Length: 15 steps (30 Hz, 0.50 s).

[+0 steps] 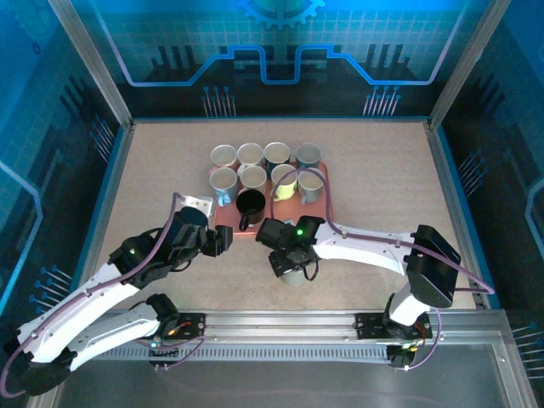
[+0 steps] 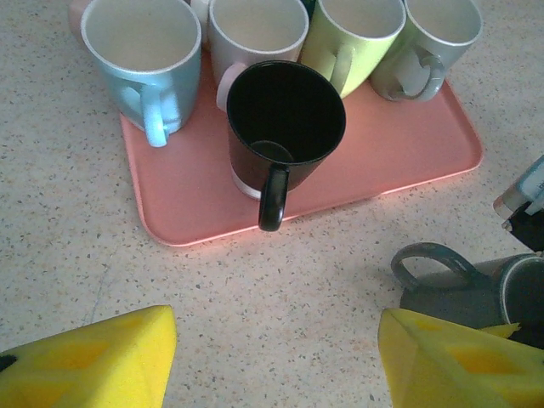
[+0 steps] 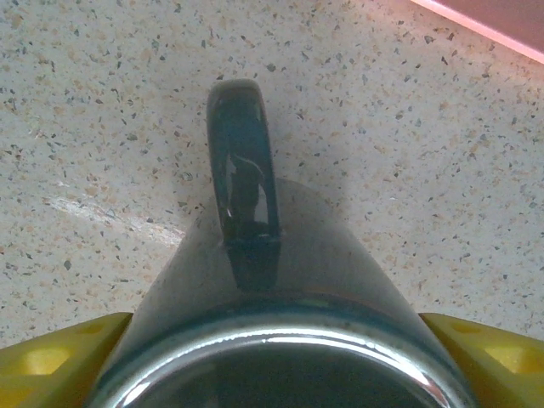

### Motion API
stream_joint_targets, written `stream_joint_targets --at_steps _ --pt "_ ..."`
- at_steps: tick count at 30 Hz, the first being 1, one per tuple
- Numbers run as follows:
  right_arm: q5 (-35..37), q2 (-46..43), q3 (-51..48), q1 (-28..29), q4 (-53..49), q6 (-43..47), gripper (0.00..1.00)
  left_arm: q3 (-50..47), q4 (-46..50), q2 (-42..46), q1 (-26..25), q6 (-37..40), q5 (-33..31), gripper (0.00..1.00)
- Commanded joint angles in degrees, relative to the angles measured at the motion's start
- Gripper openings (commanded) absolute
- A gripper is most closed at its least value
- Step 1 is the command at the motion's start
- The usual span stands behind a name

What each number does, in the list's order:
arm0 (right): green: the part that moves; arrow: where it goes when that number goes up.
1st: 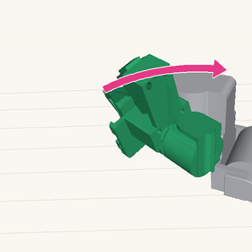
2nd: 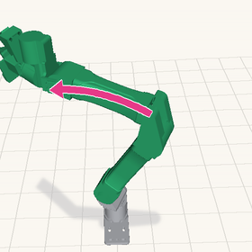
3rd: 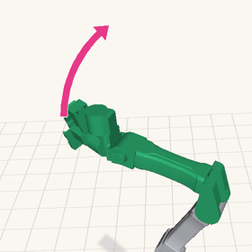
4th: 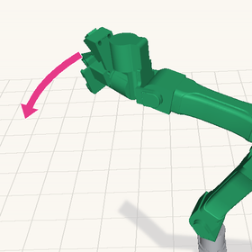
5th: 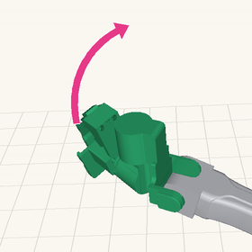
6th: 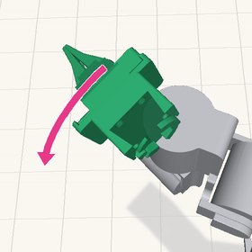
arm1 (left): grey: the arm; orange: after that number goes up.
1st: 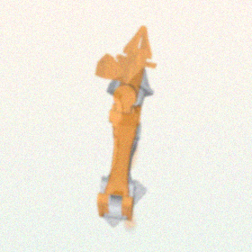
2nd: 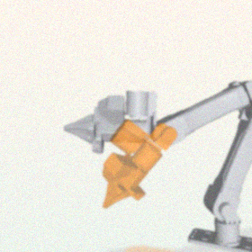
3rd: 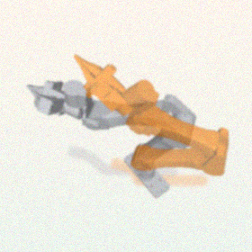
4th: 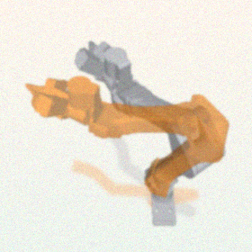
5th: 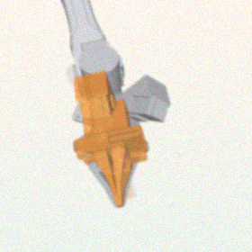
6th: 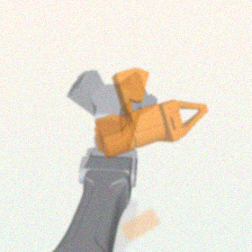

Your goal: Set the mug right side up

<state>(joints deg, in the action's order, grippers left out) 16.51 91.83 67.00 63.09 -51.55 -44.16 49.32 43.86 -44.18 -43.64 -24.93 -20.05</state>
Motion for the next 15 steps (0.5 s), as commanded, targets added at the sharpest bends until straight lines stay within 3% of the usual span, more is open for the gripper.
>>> stream_joint_targets --at_steps 1,4,6,10,12,15 --pt "-0.77 -1.74 -1.62 0.19 1.01 2.25 0.55 0.09 1.12 -0.19 0.64 0.70 1.90 0.65" --pt "-2.97 -6.76 -1.90 -0.11 3.06 8.22 0.49 1.28 1.59 -0.96 1.03 0.85 4.16 0.65" --pt "-8.23 -12.45 -3.54 -0.66 7.53 14.36 0.48 2.23 1.28 -1.78 1.58 1.82 7.52 0.65" --pt "-17.88 -23.72 -7.71 -3.91 16.61 24.57 0.45 5.88 0.60 -4.70 4.26 3.53 19.60 0.65" --pt "-15.08 -27.91 -8.90 -4.81 18.88 29.48 0.41 8.40 1.29 -6.91 5.92 2.41 24.90 0.64" --pt "-10.12 -35.35 -14.64 -4.56 28.60 43.48 0.25 10.76 0.77 -9.25 7.65 -3.04 32.44 0.63"
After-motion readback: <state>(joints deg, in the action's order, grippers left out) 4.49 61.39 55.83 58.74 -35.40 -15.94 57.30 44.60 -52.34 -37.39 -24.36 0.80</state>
